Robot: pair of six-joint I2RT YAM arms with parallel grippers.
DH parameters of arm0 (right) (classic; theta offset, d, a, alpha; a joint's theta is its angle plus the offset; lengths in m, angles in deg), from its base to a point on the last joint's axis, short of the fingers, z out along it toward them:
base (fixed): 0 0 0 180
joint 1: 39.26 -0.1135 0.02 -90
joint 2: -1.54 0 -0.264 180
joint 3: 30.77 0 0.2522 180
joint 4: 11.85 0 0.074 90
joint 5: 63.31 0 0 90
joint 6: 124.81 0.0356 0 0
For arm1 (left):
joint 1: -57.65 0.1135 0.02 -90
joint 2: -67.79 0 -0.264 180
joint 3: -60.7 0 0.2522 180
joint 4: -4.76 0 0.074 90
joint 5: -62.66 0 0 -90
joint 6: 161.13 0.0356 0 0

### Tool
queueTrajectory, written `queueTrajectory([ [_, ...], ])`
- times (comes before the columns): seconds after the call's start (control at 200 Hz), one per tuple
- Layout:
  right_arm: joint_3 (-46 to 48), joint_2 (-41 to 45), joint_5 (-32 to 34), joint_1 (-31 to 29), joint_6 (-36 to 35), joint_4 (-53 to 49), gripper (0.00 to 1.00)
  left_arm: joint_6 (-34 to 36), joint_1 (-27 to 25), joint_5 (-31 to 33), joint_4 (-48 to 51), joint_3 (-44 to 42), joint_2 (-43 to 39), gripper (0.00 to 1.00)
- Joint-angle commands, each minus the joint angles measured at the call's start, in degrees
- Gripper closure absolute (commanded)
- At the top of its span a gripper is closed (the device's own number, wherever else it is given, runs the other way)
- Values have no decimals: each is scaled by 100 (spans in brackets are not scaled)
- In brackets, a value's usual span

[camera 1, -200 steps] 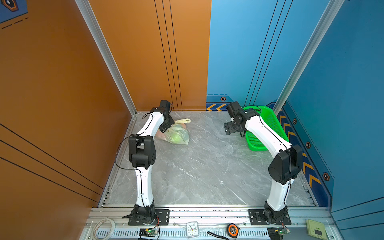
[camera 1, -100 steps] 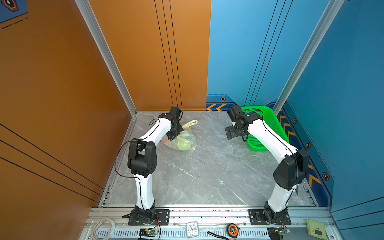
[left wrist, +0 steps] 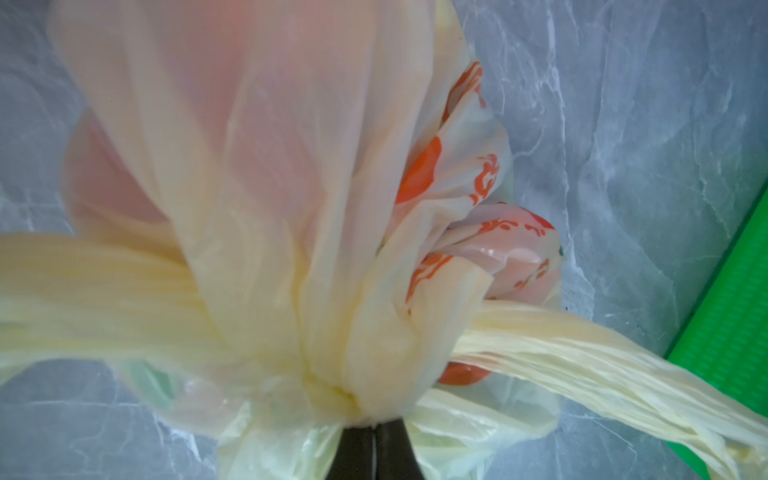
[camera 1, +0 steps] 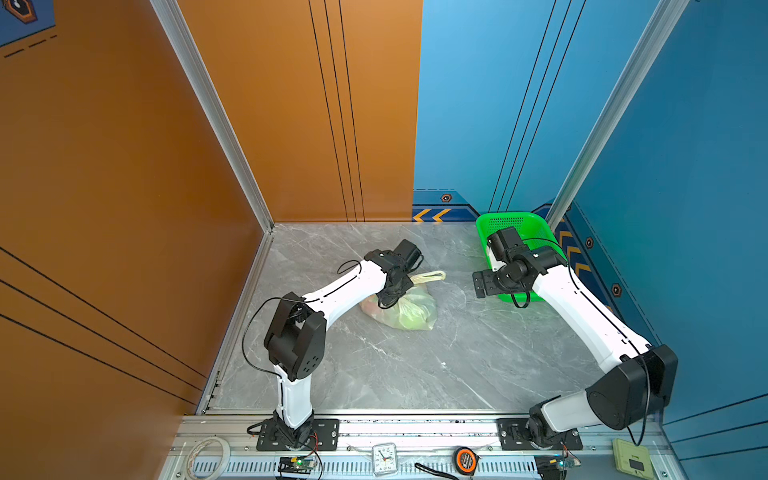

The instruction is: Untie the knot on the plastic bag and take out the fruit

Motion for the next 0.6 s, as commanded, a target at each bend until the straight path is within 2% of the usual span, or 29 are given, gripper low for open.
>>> queueTrajectory([
  [0.0,348,395,-413,91,161,135,0,-885,-400,401,207,-35,-86,100],
  [0.095,709,654,-708,59,217,241,0,-1038,-594,455,204,56,-37,100],
  [0.185,1013,894,-1061,-70,250,384,0,-858,-646,414,218,212,-12,100],
  [0.255,1185,1020,-1405,-181,228,480,0,-696,-647,395,277,317,-79,84],
  [0.295,1299,1111,-1558,-268,238,554,0,-587,-652,398,395,416,-117,72],
  [0.37,1512,1287,-1750,-538,219,722,0,-295,-638,401,709,623,-200,59],
  [0.516,2093,1673,-1720,-1440,215,1341,0,287,-492,366,958,685,-554,47],
  [0.596,2409,1753,-1260,-2046,323,1738,0,670,-261,297,950,639,-751,44],
])
